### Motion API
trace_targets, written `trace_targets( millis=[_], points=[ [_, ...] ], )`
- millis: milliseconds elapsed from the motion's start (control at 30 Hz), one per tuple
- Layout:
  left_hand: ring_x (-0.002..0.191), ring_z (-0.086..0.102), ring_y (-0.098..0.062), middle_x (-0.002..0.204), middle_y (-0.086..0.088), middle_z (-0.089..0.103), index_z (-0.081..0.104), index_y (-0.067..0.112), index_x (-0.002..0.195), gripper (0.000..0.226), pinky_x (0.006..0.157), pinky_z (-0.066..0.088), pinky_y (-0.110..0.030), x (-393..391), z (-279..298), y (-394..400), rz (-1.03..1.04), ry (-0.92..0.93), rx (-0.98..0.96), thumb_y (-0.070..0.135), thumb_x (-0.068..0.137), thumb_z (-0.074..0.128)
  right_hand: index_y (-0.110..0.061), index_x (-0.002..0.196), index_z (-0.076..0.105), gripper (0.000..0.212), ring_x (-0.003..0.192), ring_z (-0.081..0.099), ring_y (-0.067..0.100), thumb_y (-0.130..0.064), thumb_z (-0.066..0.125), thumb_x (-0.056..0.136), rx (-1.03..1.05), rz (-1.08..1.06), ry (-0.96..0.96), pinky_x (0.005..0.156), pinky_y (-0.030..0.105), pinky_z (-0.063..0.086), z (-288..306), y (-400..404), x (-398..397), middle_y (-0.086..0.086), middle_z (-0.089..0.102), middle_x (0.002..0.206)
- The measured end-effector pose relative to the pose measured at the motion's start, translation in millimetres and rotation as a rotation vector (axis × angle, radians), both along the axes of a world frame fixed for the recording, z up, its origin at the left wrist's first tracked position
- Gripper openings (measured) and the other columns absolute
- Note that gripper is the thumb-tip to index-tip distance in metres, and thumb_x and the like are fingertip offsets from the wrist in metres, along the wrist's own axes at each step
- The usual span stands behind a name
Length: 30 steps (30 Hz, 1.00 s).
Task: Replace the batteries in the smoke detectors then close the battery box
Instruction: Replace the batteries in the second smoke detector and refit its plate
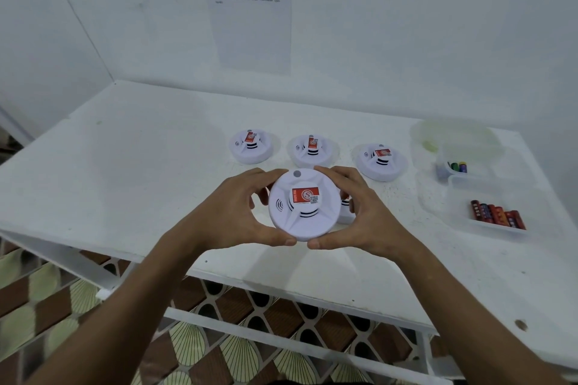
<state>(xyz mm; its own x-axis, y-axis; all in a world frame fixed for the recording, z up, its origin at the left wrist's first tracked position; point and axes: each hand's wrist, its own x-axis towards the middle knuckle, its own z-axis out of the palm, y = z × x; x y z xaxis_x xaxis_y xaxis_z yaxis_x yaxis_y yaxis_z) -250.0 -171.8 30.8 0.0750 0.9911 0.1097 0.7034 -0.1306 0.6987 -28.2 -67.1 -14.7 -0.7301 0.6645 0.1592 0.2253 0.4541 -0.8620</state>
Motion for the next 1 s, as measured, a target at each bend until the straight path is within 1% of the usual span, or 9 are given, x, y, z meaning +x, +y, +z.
trace_targets(
  millis=[100, 200, 267, 367, 500, 633, 733, 900, 1000],
  points=[
    [0.096, 0.056, -0.01, 0.111, 0.019, 0.061, 0.045, 0.051, 0.13, 0.082, 0.073, 0.047, -0.018, -1.4, -1.3, 2.8, -0.004, 0.006, -0.002, 0.061, 0.056, 0.079, -0.04, 0.143, 0.043, 0.103, 0.13, 0.043, 0.01, -0.041, 0.092, 0.052, -0.012, -0.008, 0.011, 0.102, 0.024, 0.041, 0.0, -0.6, 0.1, -0.016, 0.044, 0.136],
    [0.096, 0.056, -0.009, 0.112, 0.02, 0.061, 0.046, 0.05, 0.132, 0.083, 0.073, 0.047, -0.018, -2.6, -1.7, 4.5, -0.008, 0.012, -0.008, 0.062, 0.056, 0.078, -0.038, 0.143, 0.044, 0.103, 0.129, 0.044, 0.011, -0.039, 0.093, 0.052, -0.017, -0.01, 0.026, 0.099, 0.022, 0.04, 0.2, 0.1, -1.2, -0.014, 0.046, 0.136],
    [0.097, 0.056, -0.01, 0.111, 0.02, 0.061, 0.045, 0.052, 0.131, 0.082, 0.073, 0.048, -0.019, -2.9, -1.2, 5.0, -0.007, 0.006, -0.007, 0.061, 0.056, 0.079, -0.037, 0.142, 0.045, 0.102, 0.128, 0.045, 0.011, -0.038, 0.093, 0.053, -0.018, -0.012, 0.034, 0.099, 0.022, 0.041, 0.4, 0.3, -2.1, -0.014, 0.047, 0.136],
    [0.097, 0.056, -0.011, 0.112, 0.019, 0.061, 0.044, 0.056, 0.129, 0.081, 0.073, 0.048, -0.019, -3.8, 0.2, 5.7, -0.002, -0.006, -0.007, 0.059, 0.056, 0.081, -0.037, 0.142, 0.044, 0.102, 0.129, 0.046, 0.012, -0.038, 0.093, 0.053, -0.023, -0.01, 0.038, 0.103, 0.029, 0.043, 1.3, 0.8, -4.2, -0.013, 0.048, 0.138],
    [0.096, 0.056, -0.012, 0.112, 0.019, 0.062, 0.045, 0.056, 0.127, 0.078, 0.073, 0.049, -0.018, -6.0, 1.6, 5.2, -0.012, -0.026, -0.004, 0.055, 0.058, 0.082, -0.038, 0.142, 0.045, 0.102, 0.132, 0.045, 0.014, -0.039, 0.094, 0.053, -0.029, -0.006, 0.038, 0.108, 0.04, 0.045, 3.0, 1.3, -7.1, -0.012, 0.048, 0.14],
    [0.097, 0.056, -0.011, 0.111, 0.021, 0.062, 0.046, 0.057, 0.125, 0.076, 0.075, 0.048, -0.014, -7.6, 2.0, 5.3, -0.012, -0.032, 0.004, 0.048, 0.061, 0.086, -0.04, 0.141, 0.045, 0.101, 0.132, 0.045, 0.015, -0.045, 0.092, 0.052, -0.021, -0.006, 0.039, 0.107, 0.045, 0.045, 4.0, 1.6, -9.6, -0.013, 0.048, 0.14],
    [0.097, 0.056, -0.01, 0.111, 0.021, 0.062, 0.045, 0.06, 0.123, 0.076, 0.074, 0.048, -0.014, -10.2, 1.7, 5.7, -0.003, -0.035, 0.009, 0.048, 0.06, 0.086, -0.04, 0.141, 0.045, 0.101, 0.132, 0.044, 0.015, -0.049, 0.091, 0.051, -0.017, -0.005, 0.031, 0.105, 0.043, 0.045, 6.1, 2.6, -12.3, -0.013, 0.048, 0.14],
    [0.096, 0.057, -0.01, 0.114, 0.022, 0.061, 0.048, 0.052, 0.127, 0.078, 0.073, 0.048, -0.014, -16.2, 2.5, 9.1, 0.0, -0.038, 0.01, 0.053, 0.059, 0.084, -0.047, 0.139, 0.044, 0.1, 0.131, 0.044, 0.015, -0.054, 0.089, 0.05, -0.012, -0.015, 0.028, 0.104, 0.04, 0.045, 7.7, 5.2, -18.9, -0.015, 0.047, 0.14],
    [0.095, 0.059, -0.008, 0.116, 0.027, 0.059, 0.046, 0.054, 0.128, 0.08, 0.072, 0.049, -0.015, -19.4, 2.9, 11.9, 0.008, -0.046, 0.015, 0.057, 0.056, 0.081, -0.05, 0.137, 0.044, 0.1, 0.13, 0.044, 0.014, -0.056, 0.088, 0.048, -0.013, -0.026, 0.024, 0.1, 0.032, 0.045, 8.7, 6.9, -22.1, -0.014, 0.046, 0.138]
  ],
)
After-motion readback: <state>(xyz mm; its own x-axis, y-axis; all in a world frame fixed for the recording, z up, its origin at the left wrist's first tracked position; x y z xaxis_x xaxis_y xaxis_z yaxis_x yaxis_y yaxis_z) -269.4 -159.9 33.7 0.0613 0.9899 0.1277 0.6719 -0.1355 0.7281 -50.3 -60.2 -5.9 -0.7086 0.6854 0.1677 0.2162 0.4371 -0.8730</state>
